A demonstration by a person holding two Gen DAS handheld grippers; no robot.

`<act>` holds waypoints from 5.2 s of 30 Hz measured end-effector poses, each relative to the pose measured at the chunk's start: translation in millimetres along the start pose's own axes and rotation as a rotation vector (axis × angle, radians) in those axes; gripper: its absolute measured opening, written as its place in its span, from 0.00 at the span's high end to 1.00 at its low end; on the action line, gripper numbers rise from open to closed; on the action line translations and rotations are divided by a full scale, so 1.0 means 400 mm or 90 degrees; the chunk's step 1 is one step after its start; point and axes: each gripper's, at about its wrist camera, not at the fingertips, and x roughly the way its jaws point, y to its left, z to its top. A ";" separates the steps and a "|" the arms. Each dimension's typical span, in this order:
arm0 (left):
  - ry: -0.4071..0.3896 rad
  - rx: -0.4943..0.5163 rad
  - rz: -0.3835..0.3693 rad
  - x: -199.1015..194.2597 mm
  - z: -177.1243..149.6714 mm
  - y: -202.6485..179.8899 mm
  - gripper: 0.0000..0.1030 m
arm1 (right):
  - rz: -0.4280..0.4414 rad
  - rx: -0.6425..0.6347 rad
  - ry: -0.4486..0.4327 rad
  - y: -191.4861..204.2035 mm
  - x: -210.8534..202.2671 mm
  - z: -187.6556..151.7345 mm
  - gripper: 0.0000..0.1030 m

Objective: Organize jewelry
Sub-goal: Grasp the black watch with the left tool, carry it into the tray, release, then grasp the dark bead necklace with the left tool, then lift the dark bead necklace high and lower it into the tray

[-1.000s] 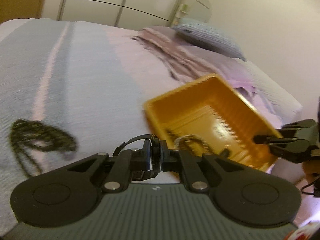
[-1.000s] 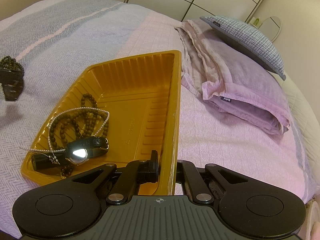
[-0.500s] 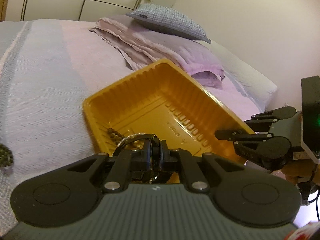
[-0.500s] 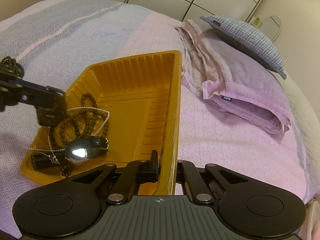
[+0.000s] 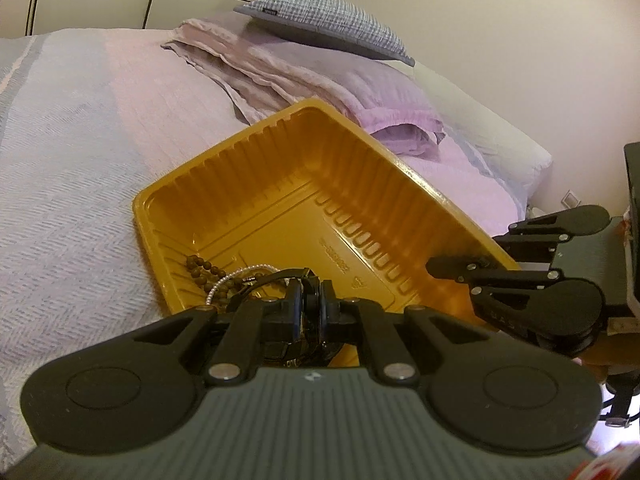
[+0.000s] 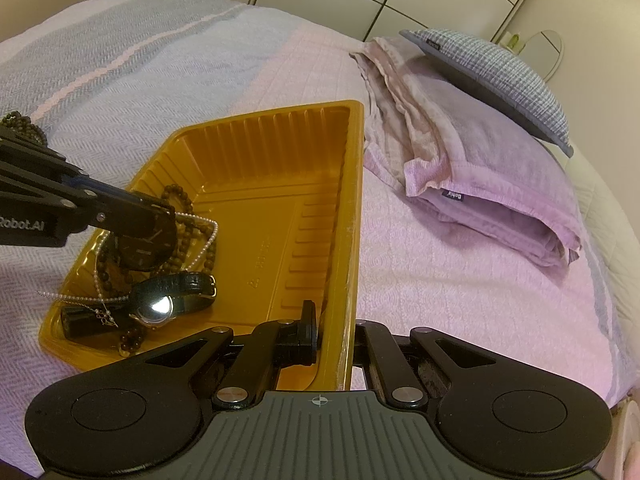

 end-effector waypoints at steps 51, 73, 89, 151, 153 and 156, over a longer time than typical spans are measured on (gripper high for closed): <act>-0.021 -0.166 0.354 -0.314 -0.181 0.493 0.75 | -0.006 -0.011 0.007 0.011 0.001 0.002 0.96; -0.115 -0.060 0.367 -0.472 -0.066 0.425 0.95 | -0.006 -0.013 0.002 0.014 -0.005 0.003 0.96; -0.075 0.156 0.389 -0.544 0.040 0.352 0.95 | -0.006 -0.017 0.000 0.015 -0.003 0.003 0.96; -0.206 0.481 0.125 -0.350 0.533 -0.280 0.95 | -0.003 -0.015 -0.009 0.015 -0.011 0.002 0.95; -0.174 0.481 0.115 -0.295 0.512 -0.277 0.95 | -0.003 -0.015 -0.009 0.015 -0.011 0.002 0.95; -0.132 0.479 0.104 -0.222 0.481 -0.267 0.95 | -0.001 -0.014 -0.010 0.013 -0.008 0.000 0.95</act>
